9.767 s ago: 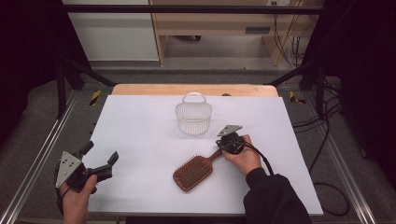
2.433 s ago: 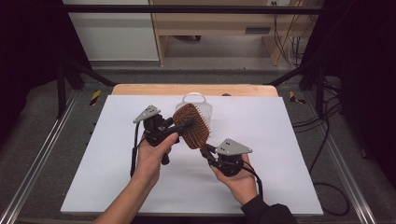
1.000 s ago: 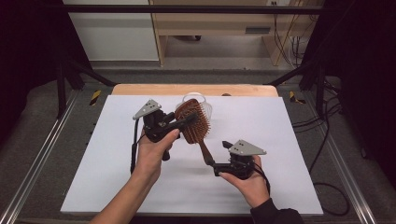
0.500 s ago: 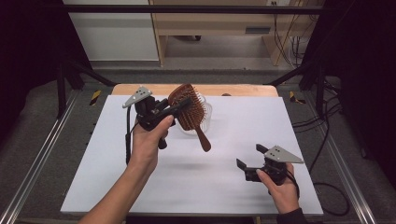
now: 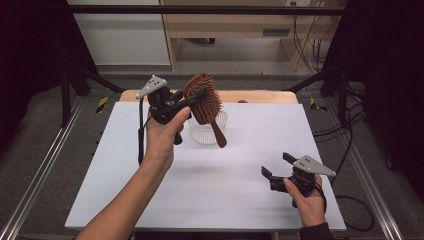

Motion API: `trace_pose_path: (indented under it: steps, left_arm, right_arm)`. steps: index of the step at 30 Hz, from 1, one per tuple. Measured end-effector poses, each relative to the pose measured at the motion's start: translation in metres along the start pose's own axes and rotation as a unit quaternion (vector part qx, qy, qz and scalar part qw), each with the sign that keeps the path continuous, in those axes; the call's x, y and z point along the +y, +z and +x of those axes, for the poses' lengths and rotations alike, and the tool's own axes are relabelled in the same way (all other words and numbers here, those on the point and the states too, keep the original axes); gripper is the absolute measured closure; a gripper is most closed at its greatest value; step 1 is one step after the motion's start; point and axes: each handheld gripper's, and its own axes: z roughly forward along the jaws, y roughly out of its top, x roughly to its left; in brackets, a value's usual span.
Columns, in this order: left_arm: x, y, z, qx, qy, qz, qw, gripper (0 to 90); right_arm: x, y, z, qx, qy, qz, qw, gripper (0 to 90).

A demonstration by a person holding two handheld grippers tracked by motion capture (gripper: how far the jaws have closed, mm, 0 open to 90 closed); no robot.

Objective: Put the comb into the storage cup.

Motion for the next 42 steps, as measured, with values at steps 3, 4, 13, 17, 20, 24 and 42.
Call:
trace_pose_path:
  steps: [3,4,13,17,20,24,42]
  left_arm:
    - [0.004,0.004,0.001,0.003,0.003,-0.004,1.0000,52.9]
    - [0.004,0.004,0.002,0.004,0.003,-0.005,1.0000,52.9]
    - [0.010,0.017,0.013,0.014,0.008,-0.012,0.9998,52.9]
    - [0.011,0.023,0.020,0.017,0.009,-0.015,0.9997,53.0]
    - [0.011,0.029,0.026,0.020,0.012,-0.015,0.9996,53.0]
    - [0.013,0.034,0.032,0.024,0.009,-0.024,0.9994,53.0]
    - [0.008,0.046,0.054,0.051,0.017,-0.036,0.9979,52.9]
  right_arm:
    - [0.000,0.000,-0.001,-0.003,0.002,-0.002,1.0000,5.8]
    - [-0.001,0.000,-0.001,-0.003,0.003,-0.003,1.0000,5.8]
    - [-0.001,0.000,-0.003,-0.003,0.005,-0.004,1.0000,5.7]
    - [-0.002,0.001,-0.004,-0.001,0.009,-0.004,1.0000,5.7]
    - [-0.002,0.002,-0.005,-0.001,0.009,-0.002,1.0000,5.7]
    - [-0.002,0.001,-0.005,0.000,0.010,-0.004,0.9999,5.7]
    - [-0.003,0.002,-0.007,0.005,0.010,-0.006,0.9999,5.7]
